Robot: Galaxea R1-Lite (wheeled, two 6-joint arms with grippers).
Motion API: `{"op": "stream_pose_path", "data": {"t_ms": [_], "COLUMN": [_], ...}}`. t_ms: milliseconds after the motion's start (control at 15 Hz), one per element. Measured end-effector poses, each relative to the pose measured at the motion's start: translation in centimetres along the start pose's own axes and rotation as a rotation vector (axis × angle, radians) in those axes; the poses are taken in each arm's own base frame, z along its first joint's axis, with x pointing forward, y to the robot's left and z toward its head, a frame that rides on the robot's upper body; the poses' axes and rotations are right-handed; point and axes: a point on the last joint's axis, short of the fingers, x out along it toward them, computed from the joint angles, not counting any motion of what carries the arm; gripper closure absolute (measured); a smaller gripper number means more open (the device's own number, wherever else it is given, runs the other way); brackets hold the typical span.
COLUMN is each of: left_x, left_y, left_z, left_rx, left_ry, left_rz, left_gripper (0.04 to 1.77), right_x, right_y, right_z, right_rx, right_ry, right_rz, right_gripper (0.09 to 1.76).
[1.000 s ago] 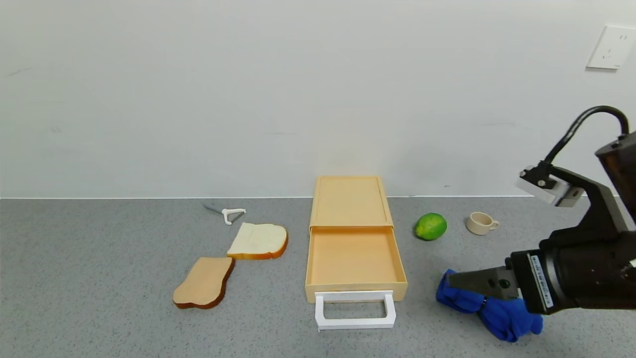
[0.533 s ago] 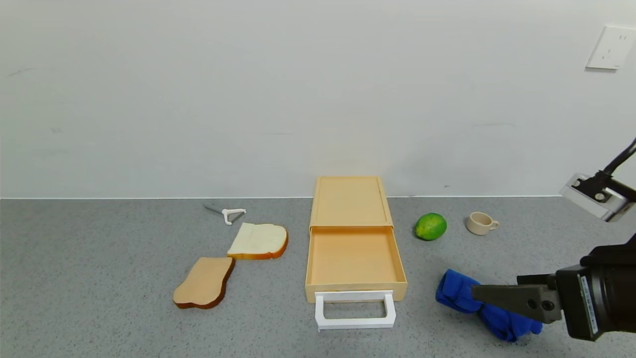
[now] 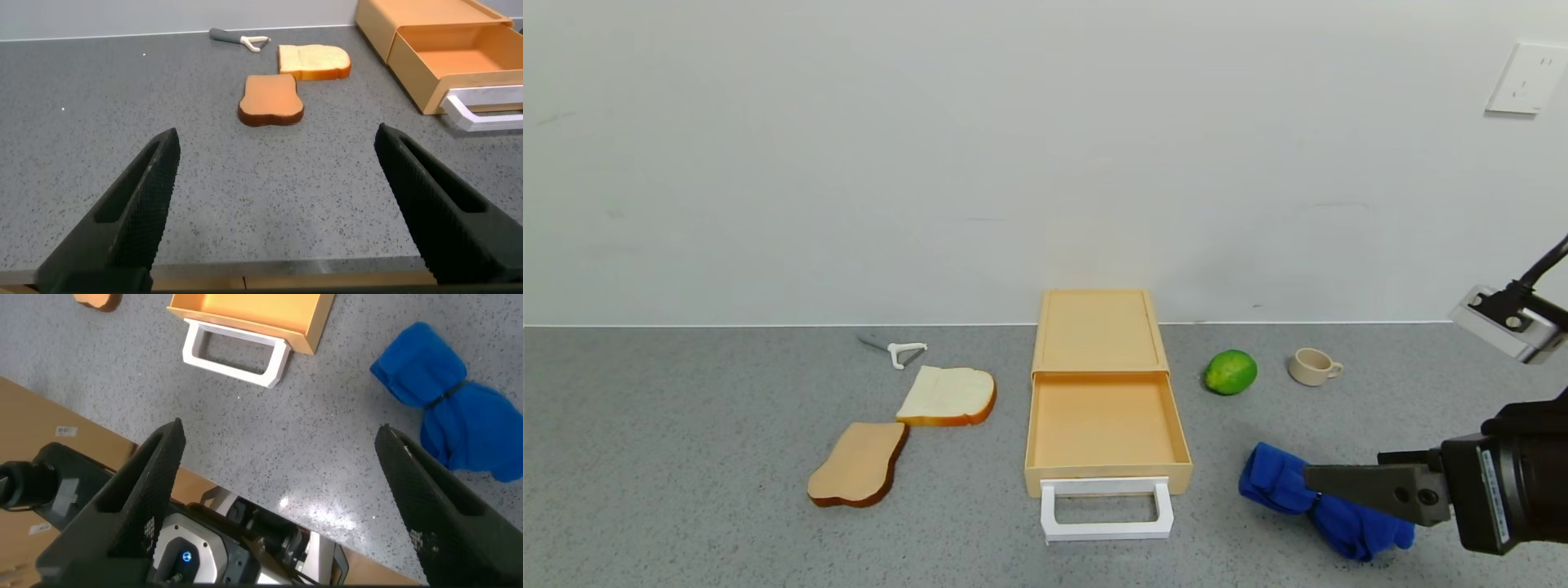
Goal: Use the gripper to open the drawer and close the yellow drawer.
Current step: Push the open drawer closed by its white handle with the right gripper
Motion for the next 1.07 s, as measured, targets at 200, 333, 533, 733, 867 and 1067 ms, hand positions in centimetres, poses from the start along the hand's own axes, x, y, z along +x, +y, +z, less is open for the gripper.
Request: {"op": "stream_pose_path", "data": {"t_ms": [200,333,533,733,867,1067], "left_x": [0.0,0.0,0.0,0.0,0.0,0.0], "left_y": [0.0,0.0,0.0,0.0,0.0,0.0], "left_z": [0.0,0.0,0.0,0.0,0.0,0.0], "left_rx": [0.000,0.000,0.000,0.000,0.000,0.000], "left_ry": [0.000,0.000,0.000,0.000,0.000,0.000], "left_rz": [0.000,0.000,0.000,0.000,0.000,0.000], "left_gripper": [0.09,0.09,0.09,0.09,0.09,0.09], "right_x": [0.1,0.1,0.4,1.9,3.6,6.6], "right_y": [0.0,0.0,0.0,0.7,1.6,3.1], "right_z": [-0.1,-0.1,0.0,0.1,0.5,1.0], "right_rx": [-0.001,-0.001,-0.004,-0.028,-0.050,-0.082], "right_ry": [0.003,0.005,0.007,0.027,0.034,0.068], "right_rz": [-0.003,-0.004,0.000,0.022,0.047,0.043], "right_gripper": [0.14,0.14,0.14,0.14,0.14,0.14]}}
